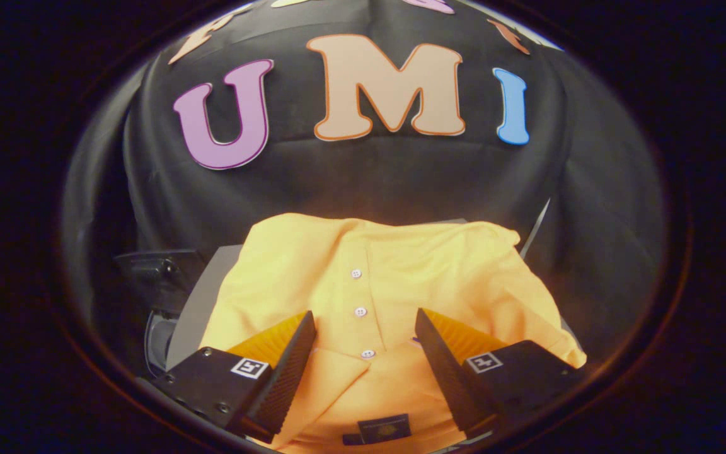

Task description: Put the clothes into the washing machine and then close the washing machine lid.

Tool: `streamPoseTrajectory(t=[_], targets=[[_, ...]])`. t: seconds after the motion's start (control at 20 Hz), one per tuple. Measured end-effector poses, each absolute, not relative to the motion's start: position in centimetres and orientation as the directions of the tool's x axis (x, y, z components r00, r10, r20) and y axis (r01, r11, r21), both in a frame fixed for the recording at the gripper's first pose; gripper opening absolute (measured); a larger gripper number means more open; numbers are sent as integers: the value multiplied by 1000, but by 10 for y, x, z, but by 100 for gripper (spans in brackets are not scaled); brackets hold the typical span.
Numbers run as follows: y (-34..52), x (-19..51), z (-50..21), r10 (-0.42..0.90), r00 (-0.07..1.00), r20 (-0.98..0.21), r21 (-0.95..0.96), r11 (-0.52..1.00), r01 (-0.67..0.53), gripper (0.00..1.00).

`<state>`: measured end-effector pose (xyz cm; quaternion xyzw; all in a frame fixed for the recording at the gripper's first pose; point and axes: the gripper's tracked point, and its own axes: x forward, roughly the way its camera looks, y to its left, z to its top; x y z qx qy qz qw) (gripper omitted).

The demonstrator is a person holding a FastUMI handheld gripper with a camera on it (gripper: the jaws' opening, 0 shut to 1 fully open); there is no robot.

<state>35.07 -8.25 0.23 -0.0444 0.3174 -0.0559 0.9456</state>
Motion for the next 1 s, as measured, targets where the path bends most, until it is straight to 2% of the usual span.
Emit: streamPoseTrajectory(t=[0.05,0.15,0.3,0.35,0.5,0.7,1.0], targets=[[-82,351,3,-127,797,-590,-111,991,76,93],[-83,347,2,-128,796,-592,-75,992,103,58],[-83,348,6,-116,799,-590,12,988,153,17],[-76,344,11,-79,808,-584,68,987,146,8],[-67,335,17,-11,859,-512,148,984,101,1],[-57,318,53,-28,916,-401,133,987,88,1],[-15,308,109,-22,953,-303,104,993,56,0]])
